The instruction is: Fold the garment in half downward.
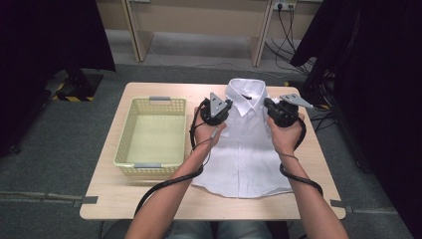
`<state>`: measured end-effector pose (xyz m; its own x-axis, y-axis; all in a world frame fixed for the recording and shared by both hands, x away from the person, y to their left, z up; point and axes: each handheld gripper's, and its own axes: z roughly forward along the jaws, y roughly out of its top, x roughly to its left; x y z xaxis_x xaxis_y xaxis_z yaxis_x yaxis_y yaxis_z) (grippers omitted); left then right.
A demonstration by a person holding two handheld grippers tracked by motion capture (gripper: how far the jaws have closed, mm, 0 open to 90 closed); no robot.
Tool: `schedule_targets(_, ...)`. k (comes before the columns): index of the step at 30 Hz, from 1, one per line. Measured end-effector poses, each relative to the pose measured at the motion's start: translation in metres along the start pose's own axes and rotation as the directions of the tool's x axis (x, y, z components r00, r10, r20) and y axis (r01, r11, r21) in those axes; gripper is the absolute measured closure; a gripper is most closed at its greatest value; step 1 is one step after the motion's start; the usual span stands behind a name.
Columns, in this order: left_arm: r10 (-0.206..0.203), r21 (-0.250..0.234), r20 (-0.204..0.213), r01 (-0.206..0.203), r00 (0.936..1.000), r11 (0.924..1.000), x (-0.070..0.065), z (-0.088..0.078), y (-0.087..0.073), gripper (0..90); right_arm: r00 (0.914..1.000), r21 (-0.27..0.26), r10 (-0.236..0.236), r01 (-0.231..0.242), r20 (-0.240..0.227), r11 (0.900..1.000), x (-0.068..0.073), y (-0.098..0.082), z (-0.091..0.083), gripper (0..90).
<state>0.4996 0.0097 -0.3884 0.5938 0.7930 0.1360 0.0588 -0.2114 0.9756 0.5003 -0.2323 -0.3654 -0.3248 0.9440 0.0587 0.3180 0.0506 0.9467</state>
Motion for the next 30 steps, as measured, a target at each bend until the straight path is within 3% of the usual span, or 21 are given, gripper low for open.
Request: schedule_targets(30,0.081,0.014,0.071,-0.082,0.9942,0.9965,-0.028,-0.034,-0.034,85.6,0.9981,0.022,-0.011,0.012,-0.060,1.000,0.004,-0.059,-0.036,88.4)
